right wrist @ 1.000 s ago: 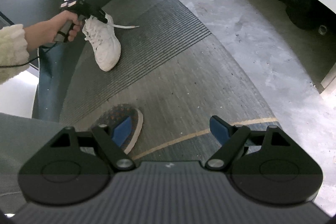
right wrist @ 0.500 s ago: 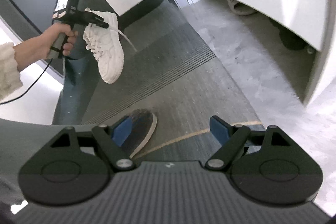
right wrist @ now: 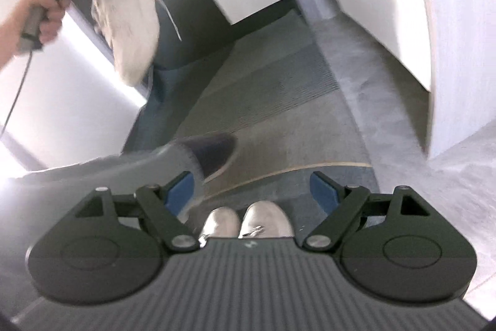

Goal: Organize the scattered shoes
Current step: 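Lift the sneaker with the left gripper and carry it toward the shoe row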

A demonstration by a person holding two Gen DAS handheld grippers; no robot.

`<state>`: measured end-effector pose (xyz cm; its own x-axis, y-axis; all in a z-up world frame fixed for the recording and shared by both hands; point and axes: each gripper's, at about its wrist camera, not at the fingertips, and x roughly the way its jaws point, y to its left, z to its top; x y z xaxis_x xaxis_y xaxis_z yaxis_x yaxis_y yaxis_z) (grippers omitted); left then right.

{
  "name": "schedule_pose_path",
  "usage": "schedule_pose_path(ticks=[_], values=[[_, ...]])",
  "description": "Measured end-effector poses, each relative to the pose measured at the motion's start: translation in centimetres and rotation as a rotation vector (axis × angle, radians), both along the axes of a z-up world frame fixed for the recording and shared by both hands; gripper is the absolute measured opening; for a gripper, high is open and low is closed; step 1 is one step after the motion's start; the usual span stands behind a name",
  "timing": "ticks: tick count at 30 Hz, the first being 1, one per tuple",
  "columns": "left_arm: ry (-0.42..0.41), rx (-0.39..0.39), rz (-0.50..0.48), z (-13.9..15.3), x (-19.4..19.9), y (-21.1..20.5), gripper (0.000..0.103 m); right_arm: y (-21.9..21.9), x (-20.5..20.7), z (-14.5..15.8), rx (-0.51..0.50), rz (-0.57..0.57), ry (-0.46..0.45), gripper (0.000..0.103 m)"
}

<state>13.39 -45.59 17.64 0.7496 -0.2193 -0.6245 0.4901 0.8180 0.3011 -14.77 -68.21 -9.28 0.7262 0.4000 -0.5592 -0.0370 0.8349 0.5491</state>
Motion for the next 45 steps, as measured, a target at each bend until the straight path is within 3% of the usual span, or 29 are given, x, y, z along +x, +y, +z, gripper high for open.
schedule_pose_path(ticks=[4, 7, 9, 17, 25, 31, 37, 40, 45], values=[[-0.020, -0.066, -0.077, 2.5, -1.0, -0.4, 0.017, 0.4, 2.0, 0.0, 0.021, -0.051, 0.039, 0.085], [-0.044, -0.135, -0.146, 2.5, -1.8, 1.0, 0.017, 2.8, 3.6, 2.0, -0.047, 0.021, 0.008, 0.083], [-0.045, -0.151, -0.154, 1.2, -3.1, 2.9, 0.017, 4.4, 4.1, 2.9, -0.097, 0.029, -0.016, 0.085], [-0.033, -0.168, -0.136, -5.1, -9.1, 11.3, 0.017, 8.3, 3.2, 2.1, -0.023, -0.071, -0.050, 0.084], [0.057, -0.027, 0.041, -8.1, -18.3, 19.8, 0.017, 12.8, 3.3, 1.8, -0.010, 0.034, -0.127, 0.084], [0.100, 0.002, 0.021, -12.7, -23.0, 25.7, 0.017, 17.4, 2.8, 1.3, -0.039, 0.122, -0.142, 0.084], [0.159, 0.009, 0.013, -19.2, -27.7, 31.2, 0.017, 23.3, -1.3, -1.4, -0.081, 0.122, -0.204, 0.084], [0.209, 0.024, -0.017, -22.3, -30.5, 33.4, 0.017, 26.3, -3.4, -3.5, -0.045, 0.115, -0.186, 0.084], [0.316, 0.048, -0.084, -27.7, -35.8, 36.2, 0.017, 30.4, -7.4, -5.7, -0.066, 0.132, -0.171, 0.084]])
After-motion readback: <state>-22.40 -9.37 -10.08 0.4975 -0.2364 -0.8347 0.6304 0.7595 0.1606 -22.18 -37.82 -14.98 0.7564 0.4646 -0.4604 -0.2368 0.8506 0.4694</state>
